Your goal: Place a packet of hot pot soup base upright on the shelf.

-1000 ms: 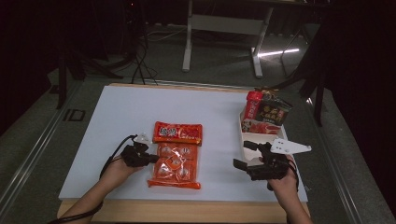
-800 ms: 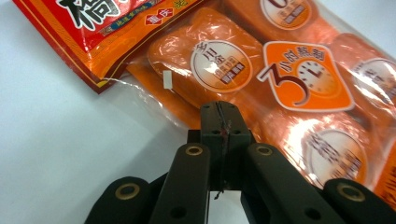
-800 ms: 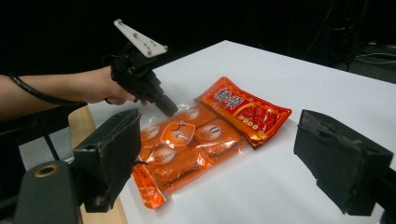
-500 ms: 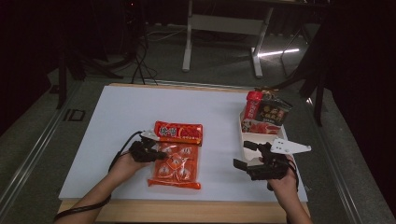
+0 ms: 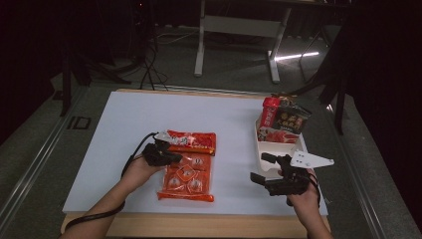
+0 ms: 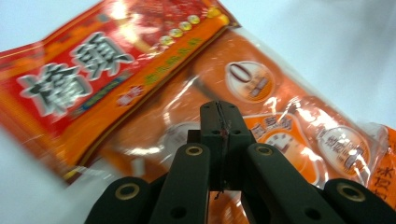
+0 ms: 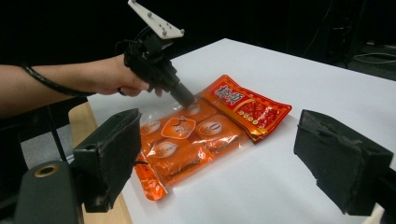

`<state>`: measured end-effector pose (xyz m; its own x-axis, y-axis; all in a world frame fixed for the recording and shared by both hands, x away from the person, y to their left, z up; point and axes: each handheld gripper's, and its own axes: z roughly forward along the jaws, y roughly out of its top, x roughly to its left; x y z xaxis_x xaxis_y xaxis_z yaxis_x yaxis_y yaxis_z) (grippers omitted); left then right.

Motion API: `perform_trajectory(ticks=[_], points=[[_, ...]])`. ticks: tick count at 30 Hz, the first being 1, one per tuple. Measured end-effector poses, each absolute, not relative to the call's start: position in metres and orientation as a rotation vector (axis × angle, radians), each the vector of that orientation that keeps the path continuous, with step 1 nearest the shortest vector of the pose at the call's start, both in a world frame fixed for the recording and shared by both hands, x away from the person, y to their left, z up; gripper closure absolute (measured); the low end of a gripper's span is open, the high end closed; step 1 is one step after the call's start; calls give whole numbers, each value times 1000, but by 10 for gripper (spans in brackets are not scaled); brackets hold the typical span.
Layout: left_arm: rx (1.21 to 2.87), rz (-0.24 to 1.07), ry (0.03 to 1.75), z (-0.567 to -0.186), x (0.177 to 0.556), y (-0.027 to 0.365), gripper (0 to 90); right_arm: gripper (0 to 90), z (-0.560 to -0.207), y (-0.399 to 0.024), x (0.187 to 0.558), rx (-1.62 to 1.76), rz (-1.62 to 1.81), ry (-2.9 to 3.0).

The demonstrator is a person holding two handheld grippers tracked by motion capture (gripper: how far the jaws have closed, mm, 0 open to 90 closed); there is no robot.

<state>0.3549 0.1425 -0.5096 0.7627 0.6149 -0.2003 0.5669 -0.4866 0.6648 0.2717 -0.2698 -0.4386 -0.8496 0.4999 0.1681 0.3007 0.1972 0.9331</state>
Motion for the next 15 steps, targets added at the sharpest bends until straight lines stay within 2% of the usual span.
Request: perform_trajectory(ticks=[6,11,15], points=[[2164,81,909,-510,355,157,893,147,-438,-267,271,769,1715,2293],[2154,77,927,-512,356,167,739,147,-440,-266,272,775,1719,2301],[2137,82,936,-511,357,173,662,147,-440,-265,272,769,1718,2305]])
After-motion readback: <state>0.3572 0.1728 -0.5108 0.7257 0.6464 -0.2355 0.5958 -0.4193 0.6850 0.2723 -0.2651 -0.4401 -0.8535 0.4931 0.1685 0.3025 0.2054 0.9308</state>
